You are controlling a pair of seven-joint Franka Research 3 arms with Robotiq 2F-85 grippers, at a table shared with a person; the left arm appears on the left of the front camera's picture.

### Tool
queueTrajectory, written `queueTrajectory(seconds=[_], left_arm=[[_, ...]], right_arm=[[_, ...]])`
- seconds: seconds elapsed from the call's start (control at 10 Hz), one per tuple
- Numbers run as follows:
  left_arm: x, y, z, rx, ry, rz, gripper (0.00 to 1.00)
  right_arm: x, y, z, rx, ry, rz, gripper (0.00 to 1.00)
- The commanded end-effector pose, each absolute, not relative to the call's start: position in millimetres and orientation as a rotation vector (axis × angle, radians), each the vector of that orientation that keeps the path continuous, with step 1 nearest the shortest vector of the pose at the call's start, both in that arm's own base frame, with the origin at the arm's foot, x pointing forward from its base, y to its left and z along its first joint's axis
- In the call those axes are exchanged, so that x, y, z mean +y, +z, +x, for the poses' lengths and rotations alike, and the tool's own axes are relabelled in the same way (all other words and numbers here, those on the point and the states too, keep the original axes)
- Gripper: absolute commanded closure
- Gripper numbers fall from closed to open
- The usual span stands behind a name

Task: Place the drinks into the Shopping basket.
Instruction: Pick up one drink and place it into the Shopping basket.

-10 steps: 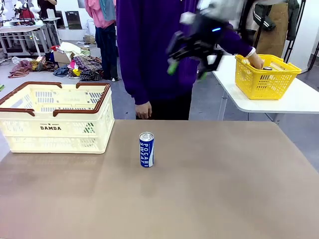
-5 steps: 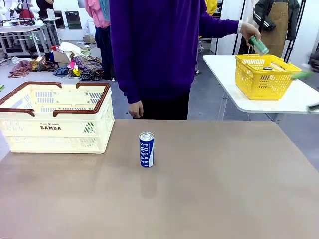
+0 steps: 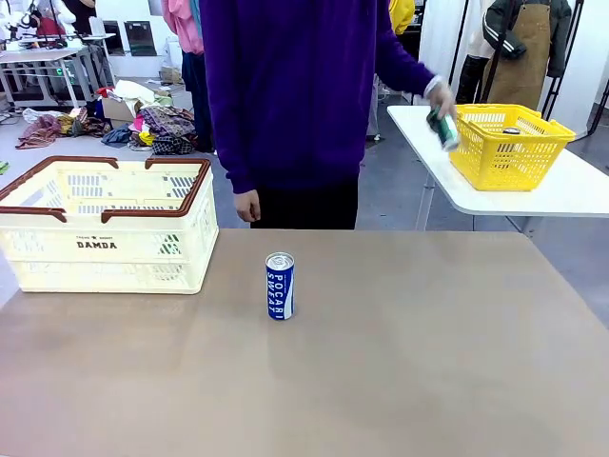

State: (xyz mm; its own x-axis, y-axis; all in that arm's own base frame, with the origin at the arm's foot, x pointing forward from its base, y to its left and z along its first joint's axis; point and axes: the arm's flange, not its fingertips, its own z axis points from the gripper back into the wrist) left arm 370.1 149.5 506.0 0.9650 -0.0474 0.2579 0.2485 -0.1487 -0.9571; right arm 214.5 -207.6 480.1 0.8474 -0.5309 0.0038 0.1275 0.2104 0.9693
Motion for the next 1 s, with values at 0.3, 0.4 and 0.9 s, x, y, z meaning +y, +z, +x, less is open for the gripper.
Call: queueTrajectory(seconds=[0.3, 0.4, 0.9], left_arm=[[156.3, 508.2, 368.1, -0.155, -0.263, -1.718, 0.00], [156.3, 508.2, 368.1, -0.155, -0.263, -1.718, 0.00], [95.0, 547.7, 374.3, 0.017, -0.354, -1.569, 0.00]], right_arm=[[-203.8, 493.5, 207.0, -0.350, -0.514, 1.266, 0.00], [-203.8, 493.5, 207.0, -0.350, -0.514, 1.266, 0.00], [-203.8, 493.5, 207.0, -0.350, -0.514, 1.266, 0.00]])
